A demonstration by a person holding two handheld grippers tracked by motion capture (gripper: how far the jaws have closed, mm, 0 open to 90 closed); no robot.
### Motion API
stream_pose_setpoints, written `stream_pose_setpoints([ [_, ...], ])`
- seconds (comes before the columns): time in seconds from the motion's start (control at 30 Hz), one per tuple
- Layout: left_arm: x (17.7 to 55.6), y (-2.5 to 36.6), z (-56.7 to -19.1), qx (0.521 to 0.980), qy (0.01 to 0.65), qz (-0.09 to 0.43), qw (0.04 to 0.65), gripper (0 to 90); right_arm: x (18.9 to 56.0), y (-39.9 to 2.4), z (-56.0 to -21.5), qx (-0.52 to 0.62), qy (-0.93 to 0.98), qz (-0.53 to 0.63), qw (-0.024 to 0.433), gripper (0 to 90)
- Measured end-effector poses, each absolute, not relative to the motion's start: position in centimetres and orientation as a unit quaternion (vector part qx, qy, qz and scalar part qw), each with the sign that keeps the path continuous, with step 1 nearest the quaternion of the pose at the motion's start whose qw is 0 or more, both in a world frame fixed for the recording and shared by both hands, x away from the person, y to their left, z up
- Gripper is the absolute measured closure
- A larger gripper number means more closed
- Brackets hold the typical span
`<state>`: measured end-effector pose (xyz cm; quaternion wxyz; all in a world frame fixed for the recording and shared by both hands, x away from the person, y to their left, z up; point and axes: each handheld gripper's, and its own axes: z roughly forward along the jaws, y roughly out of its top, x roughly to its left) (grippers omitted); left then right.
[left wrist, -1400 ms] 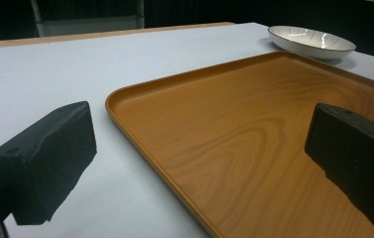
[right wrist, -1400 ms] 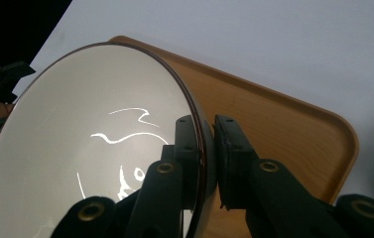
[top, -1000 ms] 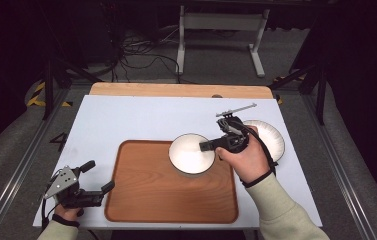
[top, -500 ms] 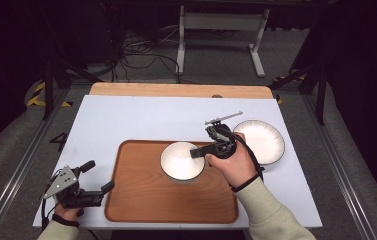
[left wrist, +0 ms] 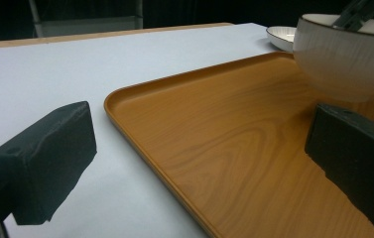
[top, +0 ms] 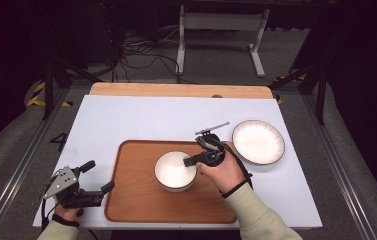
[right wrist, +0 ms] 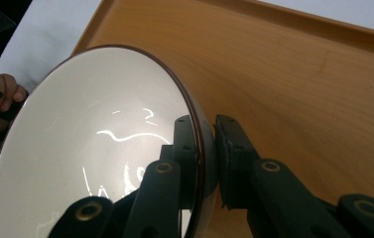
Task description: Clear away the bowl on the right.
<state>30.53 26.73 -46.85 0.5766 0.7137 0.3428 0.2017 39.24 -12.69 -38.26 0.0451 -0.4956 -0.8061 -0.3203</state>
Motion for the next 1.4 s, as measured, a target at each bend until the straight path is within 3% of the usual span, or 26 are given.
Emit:
stream_pose_setpoints([
  [0.8, 30.5, 26.6, -46.9, 0.718, 0.340, 0.202, 0.573, 0.3, 40.1, -12.1, -41.5, -0.495, -0.806, -0.324, 0.027, 79.8],
  [1.4, 30.5, 26.5, -46.9, 0.718, 0.339, 0.202, 0.573, 0.3, 40.1, -12.5, -42.2, -0.491, -0.803, -0.336, 0.035, 79.9],
])
